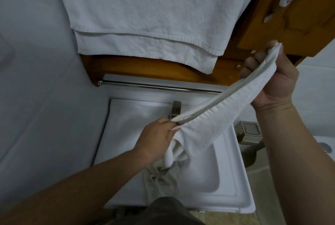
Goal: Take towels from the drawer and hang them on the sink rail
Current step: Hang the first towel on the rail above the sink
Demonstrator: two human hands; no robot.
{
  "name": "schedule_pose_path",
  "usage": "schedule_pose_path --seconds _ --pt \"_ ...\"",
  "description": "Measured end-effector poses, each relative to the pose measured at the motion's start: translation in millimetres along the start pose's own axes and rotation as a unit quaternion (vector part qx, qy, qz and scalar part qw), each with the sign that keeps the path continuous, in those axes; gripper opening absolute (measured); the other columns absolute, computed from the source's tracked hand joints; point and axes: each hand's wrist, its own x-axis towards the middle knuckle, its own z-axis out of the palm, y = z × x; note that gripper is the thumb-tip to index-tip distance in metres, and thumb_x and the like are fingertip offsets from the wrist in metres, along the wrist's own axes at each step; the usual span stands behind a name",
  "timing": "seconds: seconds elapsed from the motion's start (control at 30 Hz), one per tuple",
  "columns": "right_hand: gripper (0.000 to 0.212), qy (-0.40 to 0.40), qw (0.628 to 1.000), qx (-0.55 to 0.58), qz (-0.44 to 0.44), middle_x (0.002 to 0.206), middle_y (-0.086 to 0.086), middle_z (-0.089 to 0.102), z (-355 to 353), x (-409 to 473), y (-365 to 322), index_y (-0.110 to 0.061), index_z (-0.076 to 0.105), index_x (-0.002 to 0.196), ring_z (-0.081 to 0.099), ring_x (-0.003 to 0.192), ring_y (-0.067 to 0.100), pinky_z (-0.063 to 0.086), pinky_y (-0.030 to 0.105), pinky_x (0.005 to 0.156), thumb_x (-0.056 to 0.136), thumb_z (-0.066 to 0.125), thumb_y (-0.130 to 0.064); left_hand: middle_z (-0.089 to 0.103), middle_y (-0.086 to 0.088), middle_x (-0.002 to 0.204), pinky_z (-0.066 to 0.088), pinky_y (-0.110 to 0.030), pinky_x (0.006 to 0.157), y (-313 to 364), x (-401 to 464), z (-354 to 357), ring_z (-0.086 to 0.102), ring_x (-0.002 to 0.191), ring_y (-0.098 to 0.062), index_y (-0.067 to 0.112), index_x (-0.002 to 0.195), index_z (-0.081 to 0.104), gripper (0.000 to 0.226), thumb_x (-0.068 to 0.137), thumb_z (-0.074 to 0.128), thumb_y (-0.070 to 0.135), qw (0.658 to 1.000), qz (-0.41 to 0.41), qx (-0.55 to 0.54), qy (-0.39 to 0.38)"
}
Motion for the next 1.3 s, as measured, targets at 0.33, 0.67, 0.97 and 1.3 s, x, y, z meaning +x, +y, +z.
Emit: schedule_pose_path --seconds 0.33,0.67,0.97,1.3 --pt "0.012 0.340 0.896 -0.284 0.032 0.113 -0.002 0.066 -34.8 -12.1 18.3 -0.030 0.064 0.108 0.065 0.106 0.021 0.057 0.042 0.092 0.096 0.064 -0.028 0.069 -0.012 0.088 0.054 -0.033 0.060 -26.3 18.2 -45.3 0.066 0.074 -0.031 0.006 0.096 0.074 0.037 0.062 0.084 -0.002 0.978 0.112 0.170 0.038" --pt "0.013 0.265 0.913 -0.306 0.044 0.101 0.005 0.065 -49.2 -18.8 27.2 -0.019 0.062 0.095 0.065 0.103 0.028 0.057 0.039 0.087 0.101 0.053 -0.012 0.073 -0.006 0.090 0.053 -0.032 0.068 -55.9 42.9 -85.5 0.069 0.077 -0.026 0.014 0.101 0.077 0.028 0.089 0.057 0.031 0.979 0.127 0.161 -0.011" --pt "0.018 0.188 0.911 -0.367 -0.016 0.102 0.002 0.064 -20.4 -10.7 11.0 -0.031 0.068 0.091 0.061 0.100 0.027 0.056 0.041 0.088 0.100 0.056 -0.020 0.077 -0.004 0.094 0.055 -0.030 0.071 -52.8 52.3 -92.8 0.073 0.078 -0.025 0.017 0.099 0.078 0.045 0.085 0.039 0.035 0.974 0.145 0.166 -0.041" --pt "0.009 0.020 0.821 -0.558 -0.122 0.089 -0.007 0.065 34.8 -3.7 10.3 -0.021 0.064 0.105 0.060 0.079 0.008 0.049 0.025 0.069 0.098 0.059 -0.023 0.068 -0.019 0.119 0.061 -0.046 0.064 -18.2 39.5 -73.2 0.071 0.098 -0.036 0.008 0.070 0.071 0.023 0.058 0.082 -0.008 0.953 0.173 0.249 0.011"
